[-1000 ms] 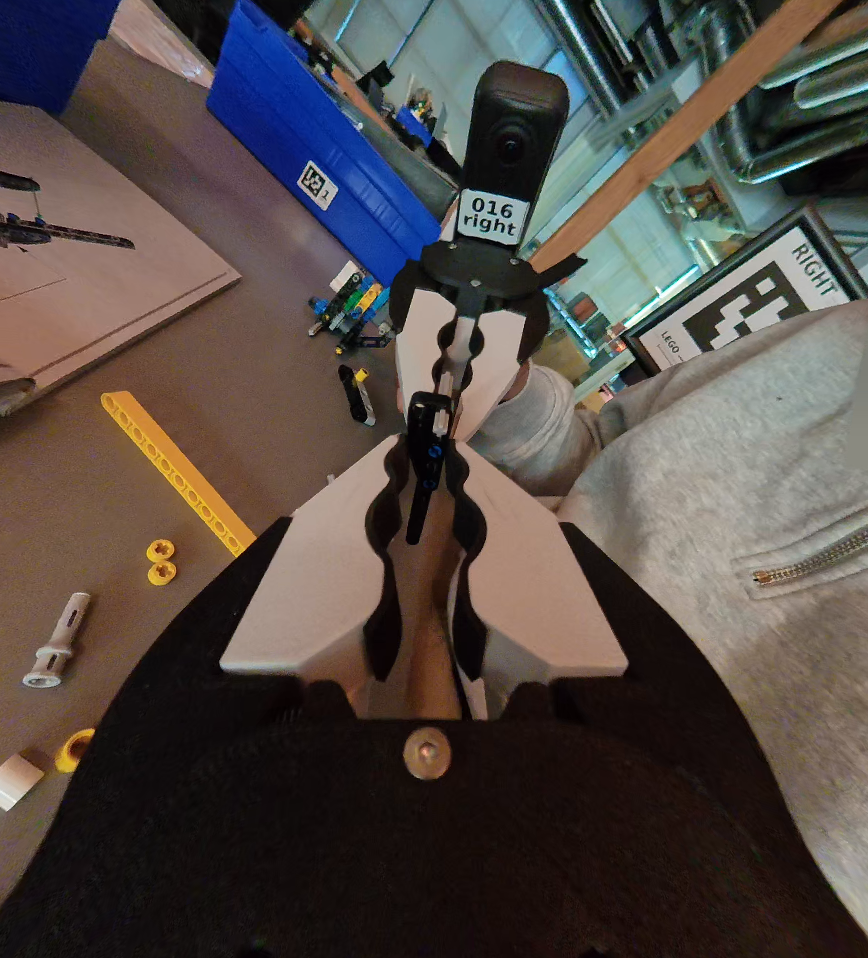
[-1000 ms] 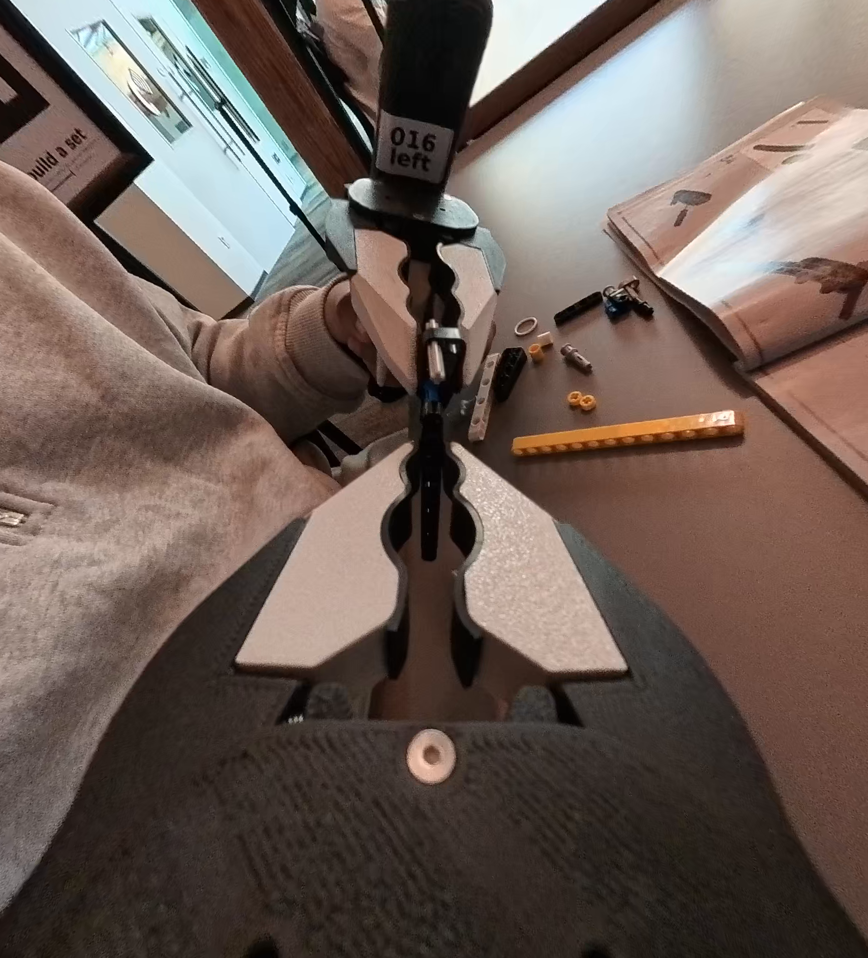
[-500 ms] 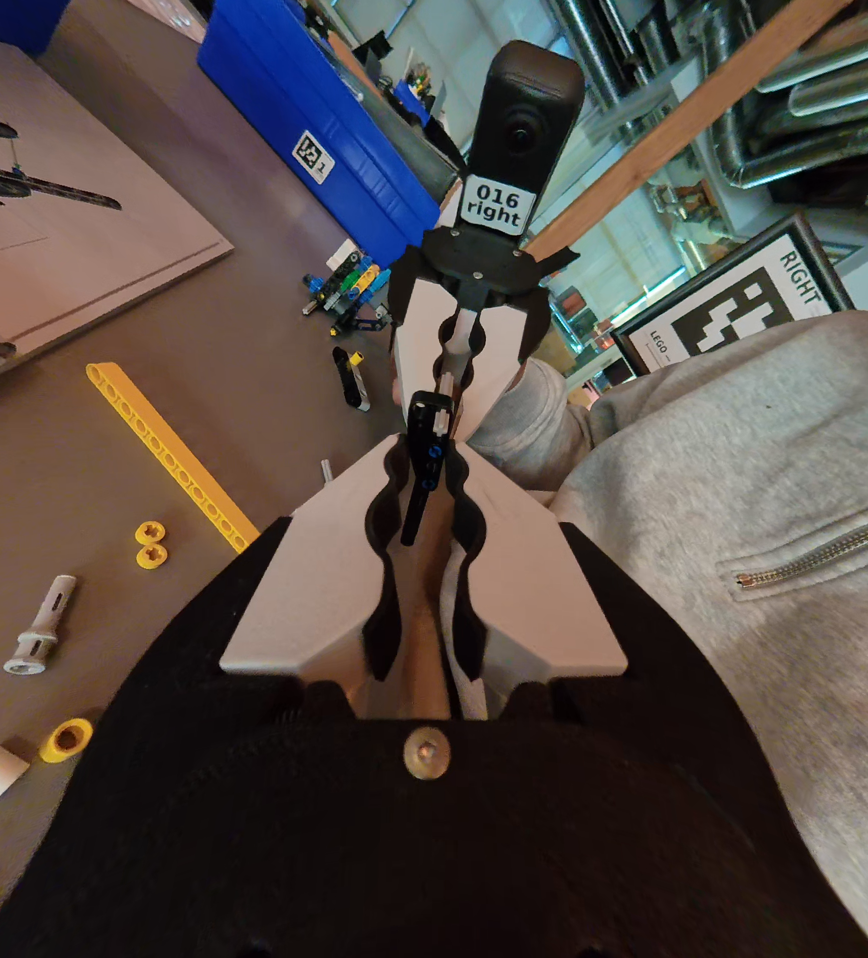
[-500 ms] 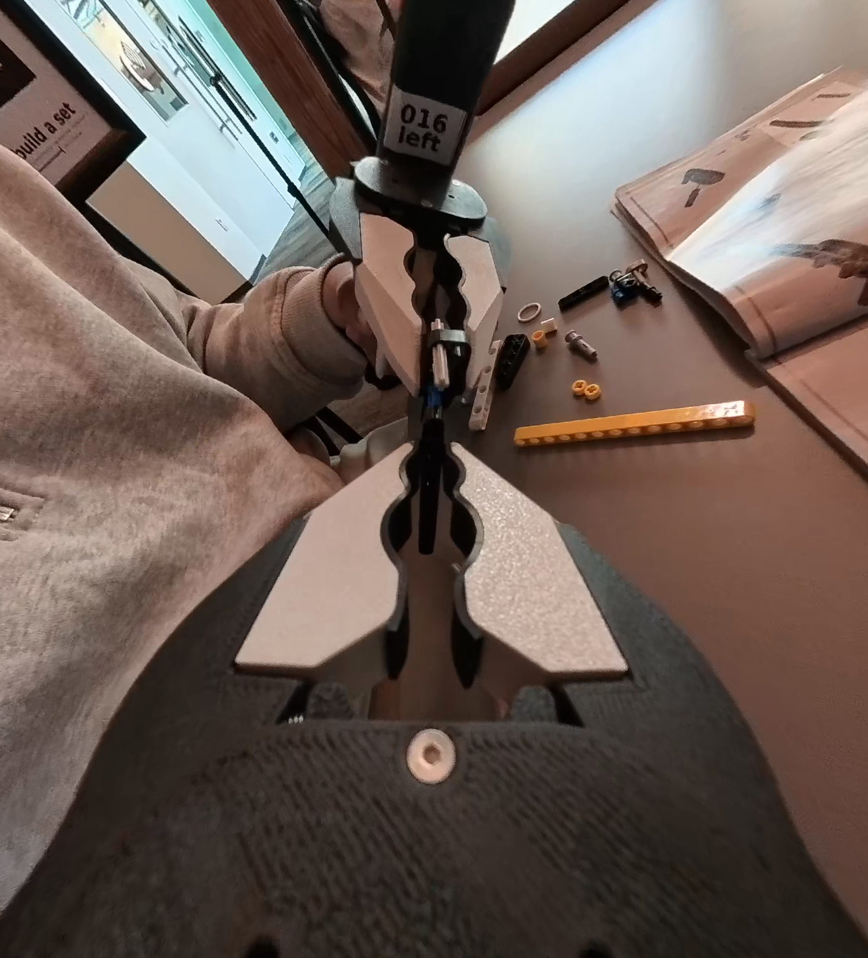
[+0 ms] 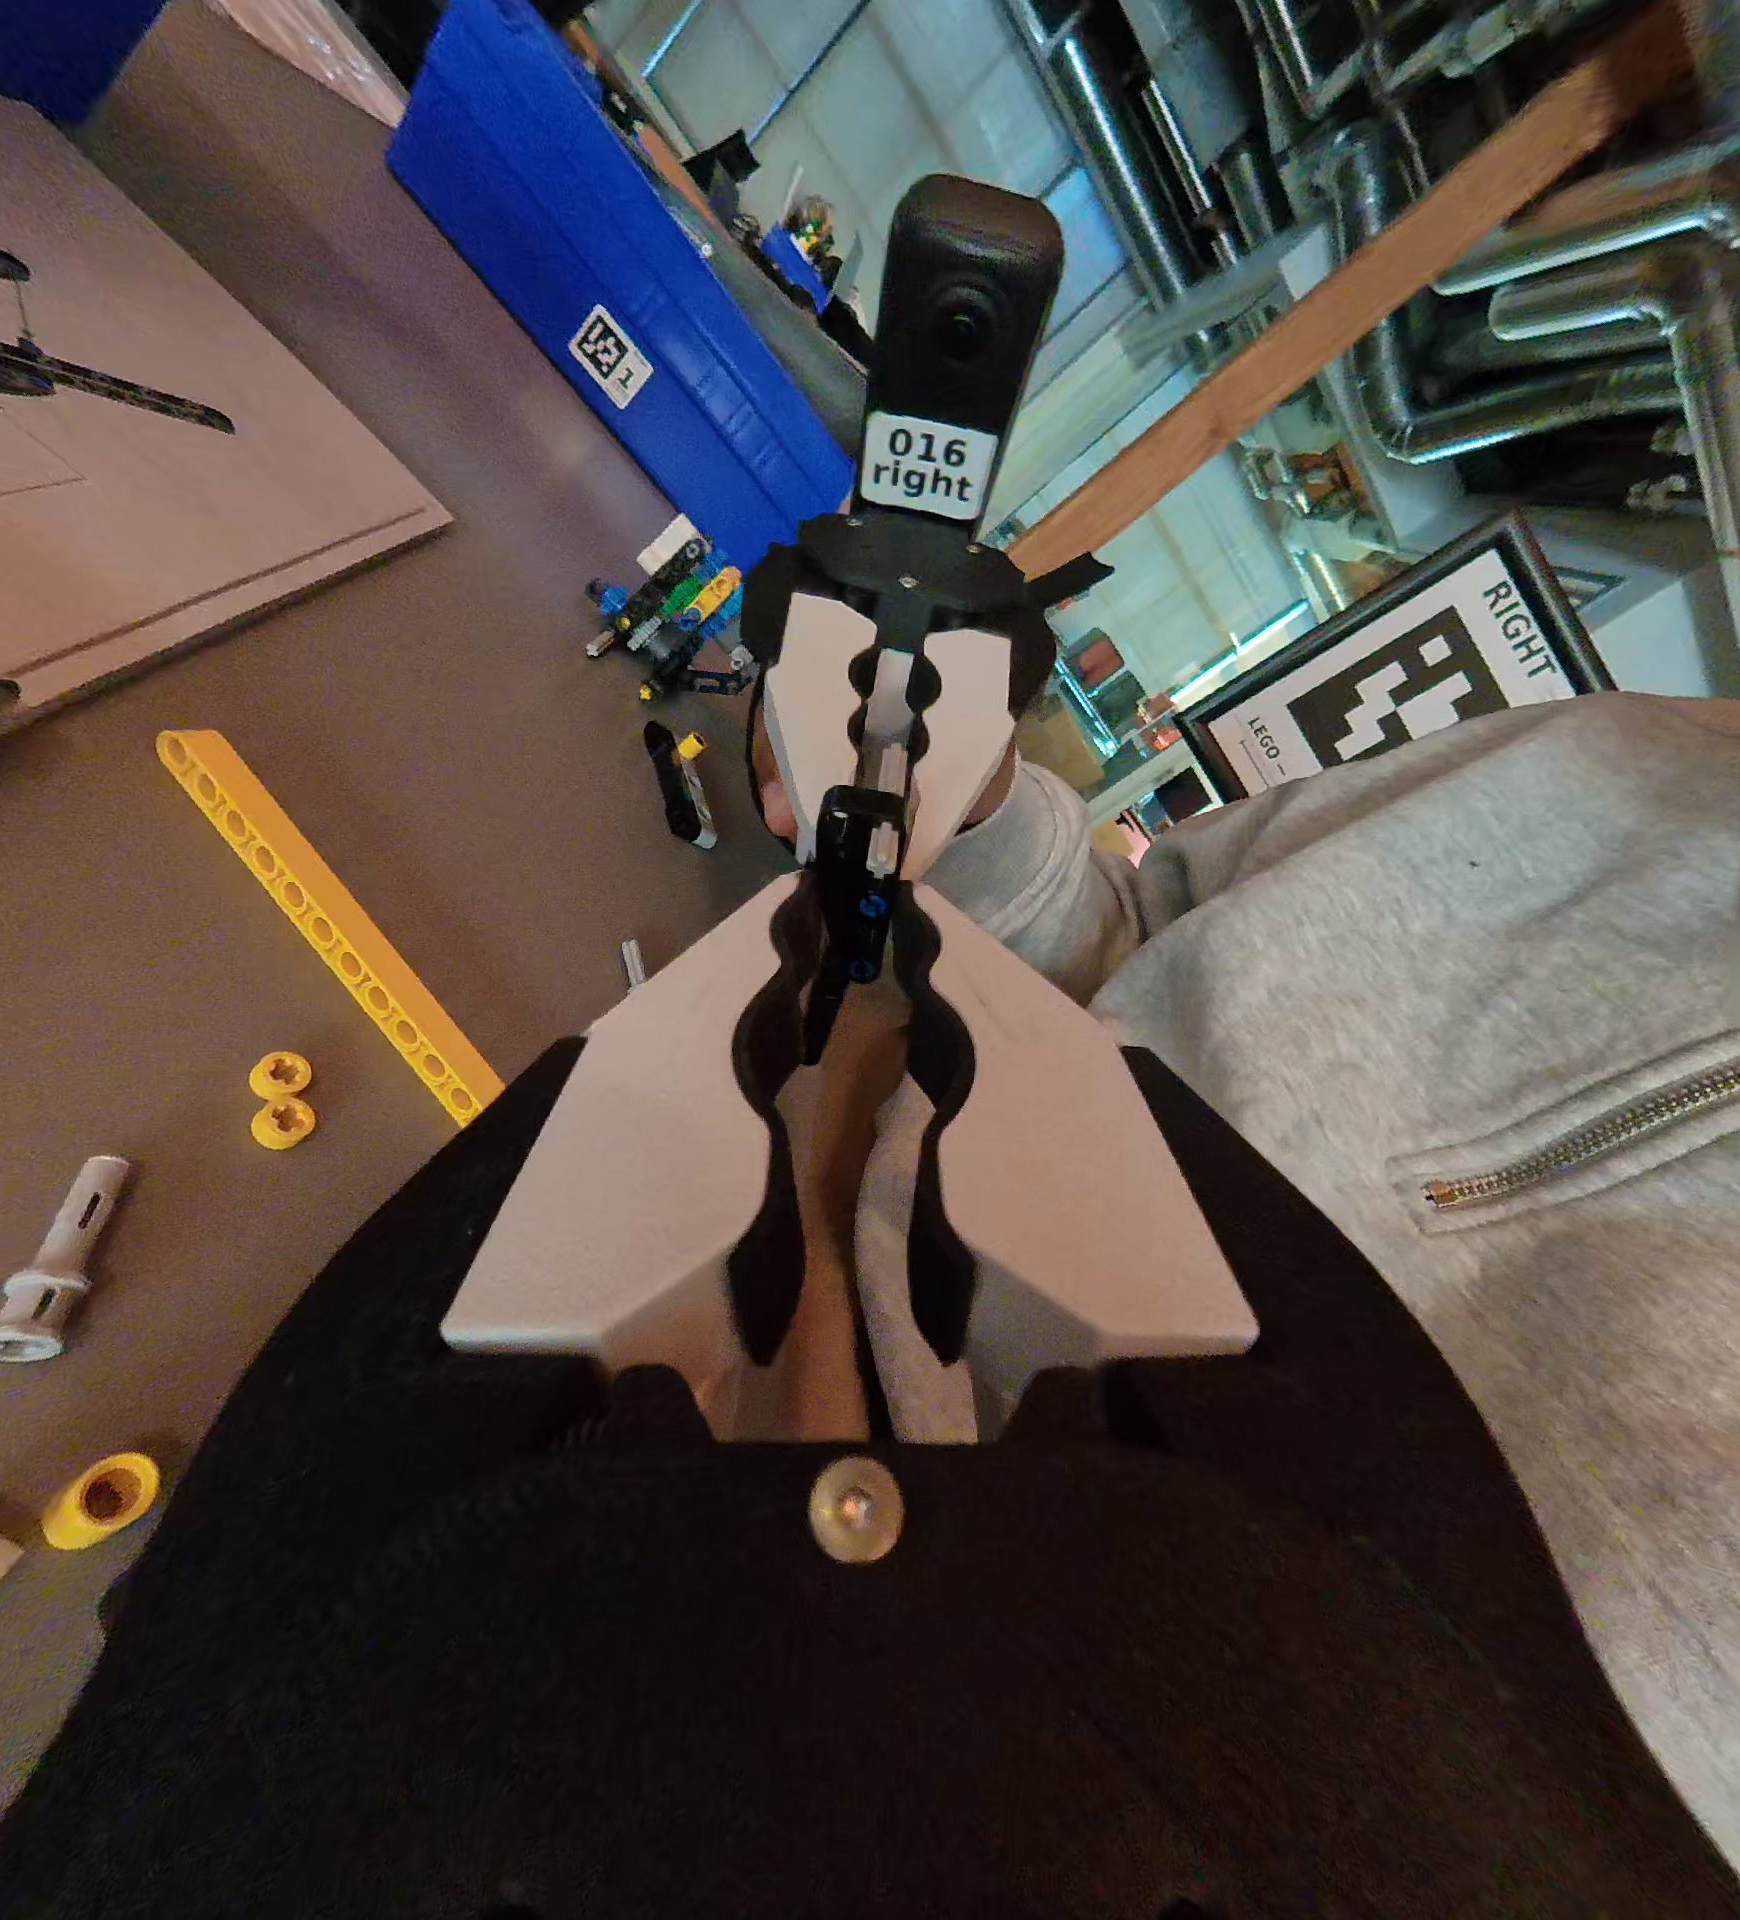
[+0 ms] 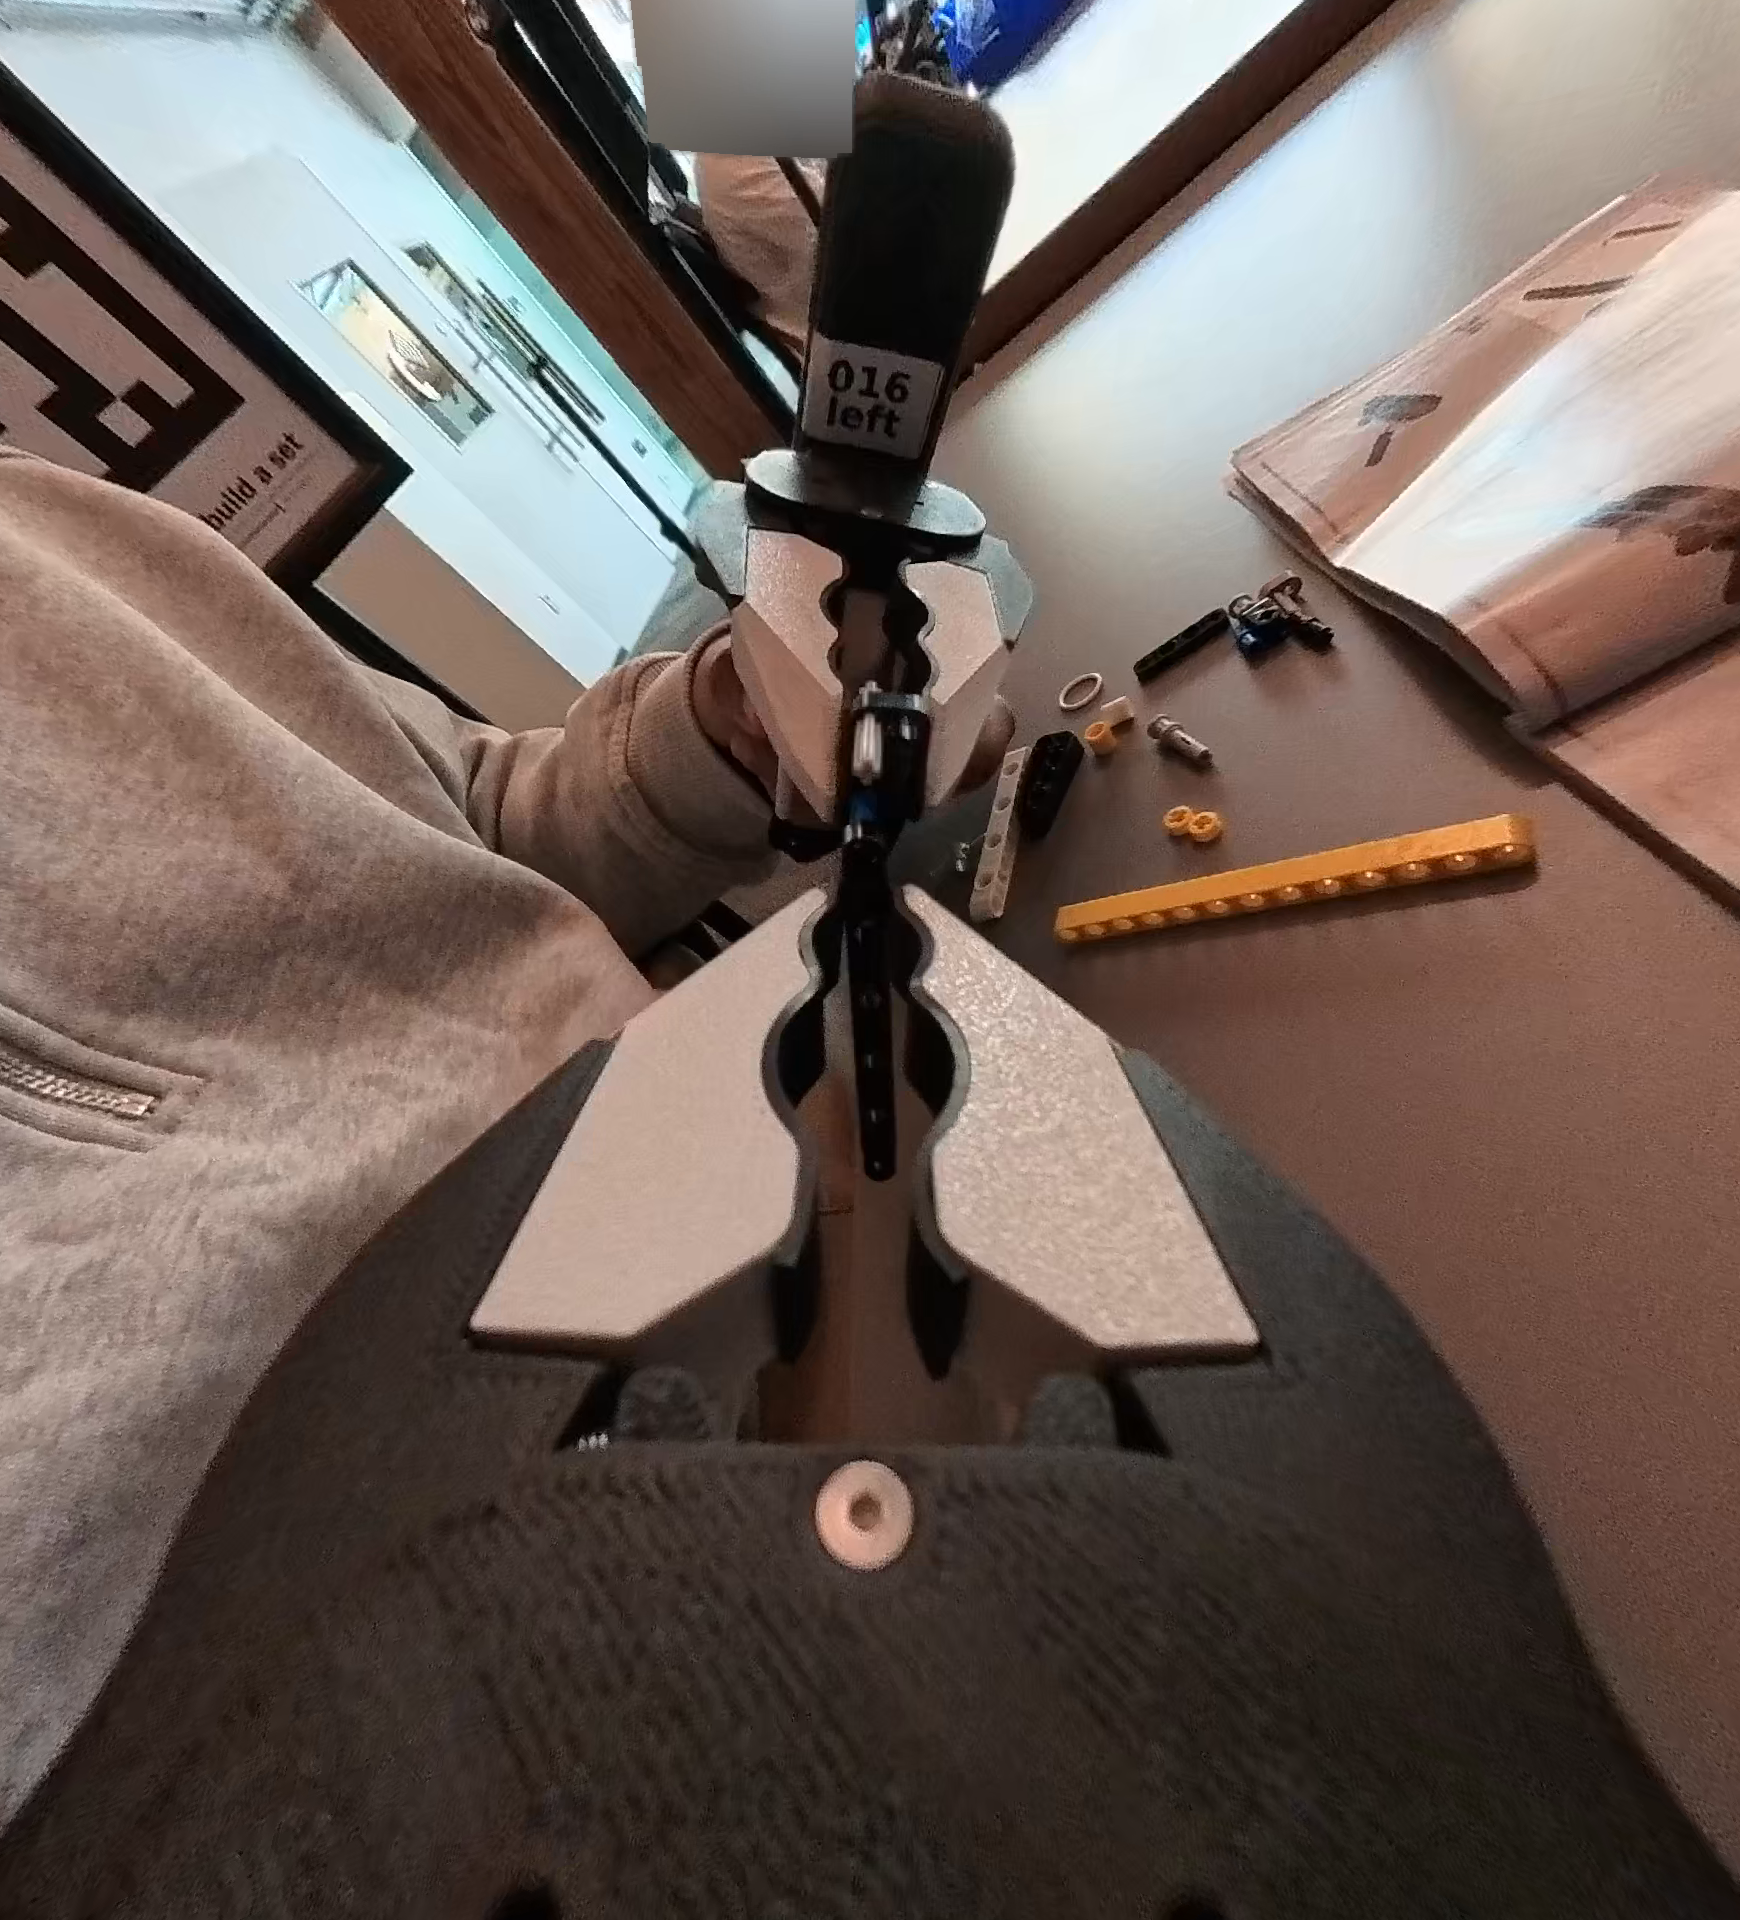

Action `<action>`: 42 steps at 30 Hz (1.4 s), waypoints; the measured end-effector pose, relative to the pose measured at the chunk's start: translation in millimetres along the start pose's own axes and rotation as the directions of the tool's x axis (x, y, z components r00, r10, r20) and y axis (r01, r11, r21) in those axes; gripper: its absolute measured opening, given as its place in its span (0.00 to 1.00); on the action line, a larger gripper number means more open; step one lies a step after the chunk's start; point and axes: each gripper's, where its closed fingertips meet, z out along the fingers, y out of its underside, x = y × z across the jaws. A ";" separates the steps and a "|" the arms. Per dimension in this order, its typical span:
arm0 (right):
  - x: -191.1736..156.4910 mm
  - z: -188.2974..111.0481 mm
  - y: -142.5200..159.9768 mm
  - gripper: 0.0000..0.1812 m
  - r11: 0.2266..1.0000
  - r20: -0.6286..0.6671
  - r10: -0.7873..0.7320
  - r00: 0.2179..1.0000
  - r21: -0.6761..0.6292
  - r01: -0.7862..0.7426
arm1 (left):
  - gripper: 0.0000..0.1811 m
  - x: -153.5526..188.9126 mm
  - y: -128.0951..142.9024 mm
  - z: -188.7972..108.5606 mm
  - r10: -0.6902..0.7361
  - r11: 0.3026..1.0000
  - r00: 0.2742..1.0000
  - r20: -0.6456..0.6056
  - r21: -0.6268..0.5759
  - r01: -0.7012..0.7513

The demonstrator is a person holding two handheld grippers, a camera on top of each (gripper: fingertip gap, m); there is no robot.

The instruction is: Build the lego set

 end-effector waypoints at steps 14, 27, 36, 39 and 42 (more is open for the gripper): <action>-1.0 -3.0 -8.3 0.03 0.998 0.010 0.034 0.999 0.050 -0.035 | 0.05 1.3 -8.3 2.1 0.054 0.996 0.998 0.040 0.062 -0.057; -1.8 -7.7 -15.7 0.03 0.993 0.039 0.066 0.997 0.095 -0.070 | 0.05 4.1 -14.5 5.2 0.030 0.990 0.999 0.029 0.135 -0.034; -7.5 4.0 -6.5 0.03 0.999 0.042 0.034 0.999 0.040 -0.036 | 0.05 9.7 -18.0 7.9 0.079 0.984 0.996 0.045 0.156 -0.085; -6.0 4.8 -6.8 0.03 0.998 0.038 0.039 0.998 0.046 -0.041 | 0.05 7.8 -17.8 6.5 0.079 0.985 0.995 0.053 0.151 -0.086; -5.8 4.7 -7.9 0.03 0.997 0.040 0.043 0.998 0.055 -0.045 | 0.05 8.2 -19.1 5.4 0.086 0.983 0.995 0.058 0.156 -0.094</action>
